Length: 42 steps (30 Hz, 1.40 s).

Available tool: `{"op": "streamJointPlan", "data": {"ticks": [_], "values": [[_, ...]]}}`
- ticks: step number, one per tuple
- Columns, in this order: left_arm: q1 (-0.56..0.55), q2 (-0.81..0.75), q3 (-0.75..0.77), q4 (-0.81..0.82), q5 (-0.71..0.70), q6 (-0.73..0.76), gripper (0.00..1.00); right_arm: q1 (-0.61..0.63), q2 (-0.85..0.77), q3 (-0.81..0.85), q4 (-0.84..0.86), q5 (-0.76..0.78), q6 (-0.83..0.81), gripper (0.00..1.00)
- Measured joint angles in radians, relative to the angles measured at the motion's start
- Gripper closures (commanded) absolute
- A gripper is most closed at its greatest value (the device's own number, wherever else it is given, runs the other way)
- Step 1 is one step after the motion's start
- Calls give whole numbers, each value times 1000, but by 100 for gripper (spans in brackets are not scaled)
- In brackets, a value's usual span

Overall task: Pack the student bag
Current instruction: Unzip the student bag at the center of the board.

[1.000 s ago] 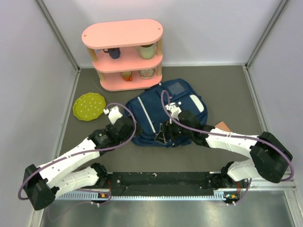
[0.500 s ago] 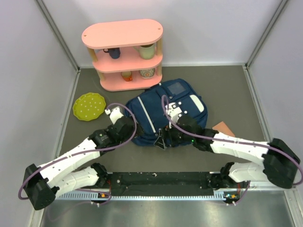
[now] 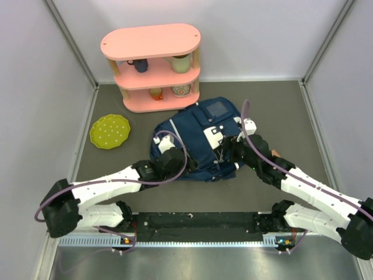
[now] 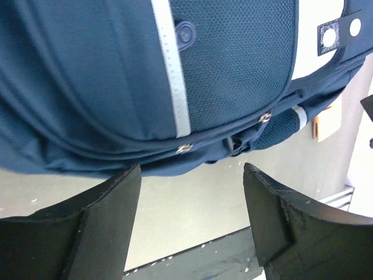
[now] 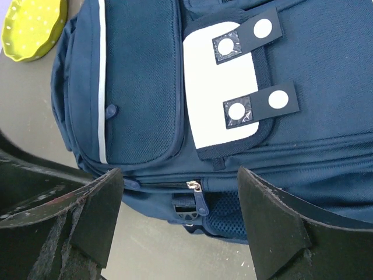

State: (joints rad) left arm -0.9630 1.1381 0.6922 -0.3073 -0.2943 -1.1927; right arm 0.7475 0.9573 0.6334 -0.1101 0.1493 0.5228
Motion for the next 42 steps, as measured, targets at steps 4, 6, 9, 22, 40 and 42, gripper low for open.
{"op": "streamJointPlan", "data": {"ticks": [4, 6, 9, 22, 40, 42], "values": [[-10, 101, -5, 132, 11, -15, 38, 0, 0, 0, -13, -1, 11, 23], [-11, 148, -5, 176, 17, -17, 42, 0, -1, -1, -13, -1, 14, 23], [-15, 196, -5, 205, 21, -19, 47, 0, -9, -13, -12, 0, 19, 23], [-53, 247, -6, 257, -28, -36, 64, 0, -12, -25, -20, 7, 24, 23], [-61, 248, 45, 115, -123, -84, 66, 0, 10, -25, -20, 6, 28, 22], [-61, 248, 48, 114, -132, -86, 63, 0, 12, -25, -21, 6, 29, 22]]}}
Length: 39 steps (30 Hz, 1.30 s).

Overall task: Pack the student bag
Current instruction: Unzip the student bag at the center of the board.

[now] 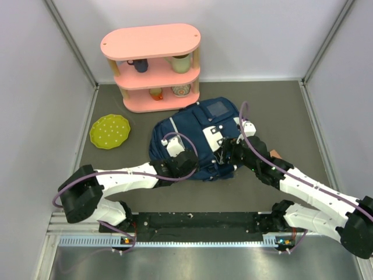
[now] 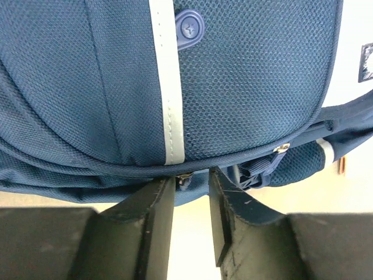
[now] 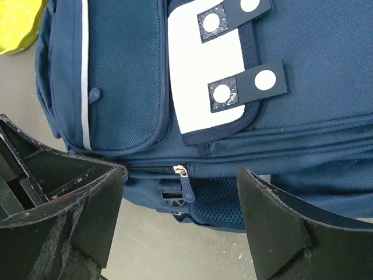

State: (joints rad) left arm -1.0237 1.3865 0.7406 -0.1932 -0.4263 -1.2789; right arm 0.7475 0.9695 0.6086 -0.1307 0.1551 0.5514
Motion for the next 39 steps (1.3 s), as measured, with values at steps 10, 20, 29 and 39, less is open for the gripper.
{"op": "streamJointPlan", "data": {"ticks": [10, 20, 29, 39], "values": [[-1, 14, 17, -29, -24, 4, 100, 0, 0, 0, 0, -3, 7, 22], [-1, 9, 31, -48, -3, 105, 100, 0, 30, 1, 16, -80, 60, 25], [-20, -71, 32, -54, 43, 288, 100, 0, 214, 1, 166, -282, 259, 38], [-25, -97, 37, -47, 77, 405, 100, 0, 254, 1, 280, -306, 407, 42]]}}
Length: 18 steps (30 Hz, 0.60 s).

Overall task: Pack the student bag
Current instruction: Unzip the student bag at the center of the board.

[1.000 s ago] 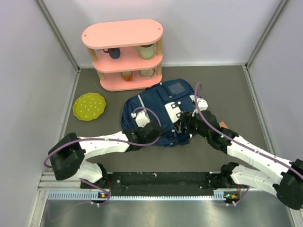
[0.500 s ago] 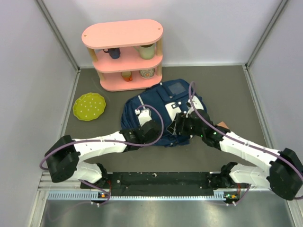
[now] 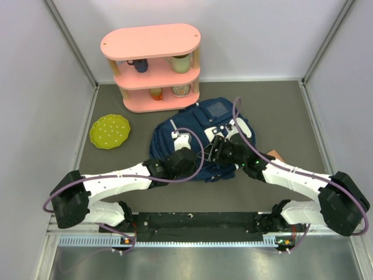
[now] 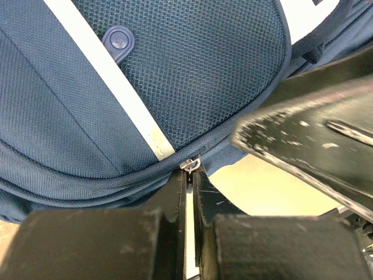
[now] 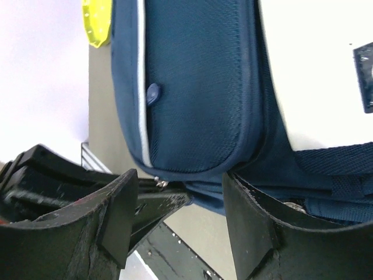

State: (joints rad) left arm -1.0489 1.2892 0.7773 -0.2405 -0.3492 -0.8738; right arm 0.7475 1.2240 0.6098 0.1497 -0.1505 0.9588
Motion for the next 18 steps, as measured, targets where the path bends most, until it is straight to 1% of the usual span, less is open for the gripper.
{"op": "streamJointPlan", "data": {"ticks": [2, 4, 5, 7, 8, 9, 10, 12, 18], "values": [[-1, 0, 6, 0, 11, 16, 100, 0, 12, 0, -8, 18, 15, 42], [-3, 0, 8, 1, 21, 29, 100, 0, 25, 1, -16, 29, 34, 45], [-3, 0, 8, 1, 24, 33, 100, 0, 28, 2, -18, 33, 40, 52], [-4, 0, 8, 1, 27, 40, 100, 0, 29, 3, -24, 43, 48, 60], [-4, 0, 8, 1, 27, 43, 100, 0, 29, 3, -31, 53, 54, 72], [-4, 0, 8, 1, 29, 45, 100, 0, 30, 4, -39, 61, 58, 79], [-4, 0, 8, 1, 31, 48, 100, 0, 30, 5, -45, 71, 60, 90], [-4, 0, 8, -3, 31, 56, 100, 0, 30, 8, -47, 80, 72, 99], [-4, -2, 8, -10, 36, 69, 100, 3, 26, 13, -66, 111, 79, 100]]}}
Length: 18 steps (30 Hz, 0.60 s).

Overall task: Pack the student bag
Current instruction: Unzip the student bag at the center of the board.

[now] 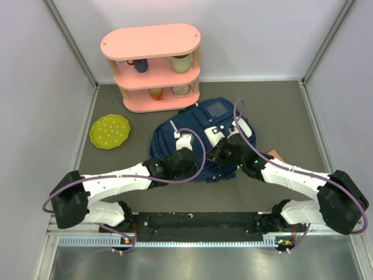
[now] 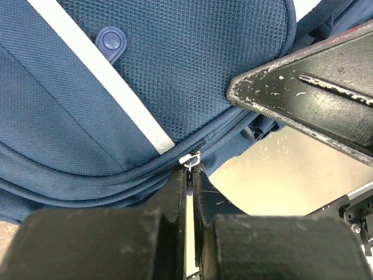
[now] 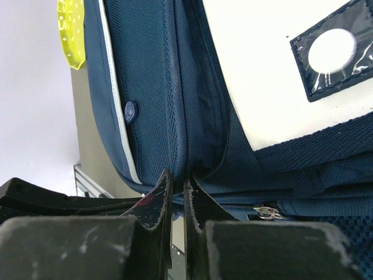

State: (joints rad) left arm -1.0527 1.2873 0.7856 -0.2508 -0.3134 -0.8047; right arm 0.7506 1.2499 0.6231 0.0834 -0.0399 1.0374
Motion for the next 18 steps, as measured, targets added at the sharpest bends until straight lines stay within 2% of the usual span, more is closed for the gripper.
{"op": "streamJointPlan", "data": {"ticks": [11, 18], "values": [[-12, -99, 9, -135, -67, 96, 100, 5, -71, 29, -91, 45, -117, 100], [-19, -108, 46, -208, -116, 170, 100, 5, -105, 34, -113, 49, -177, 100]]}}
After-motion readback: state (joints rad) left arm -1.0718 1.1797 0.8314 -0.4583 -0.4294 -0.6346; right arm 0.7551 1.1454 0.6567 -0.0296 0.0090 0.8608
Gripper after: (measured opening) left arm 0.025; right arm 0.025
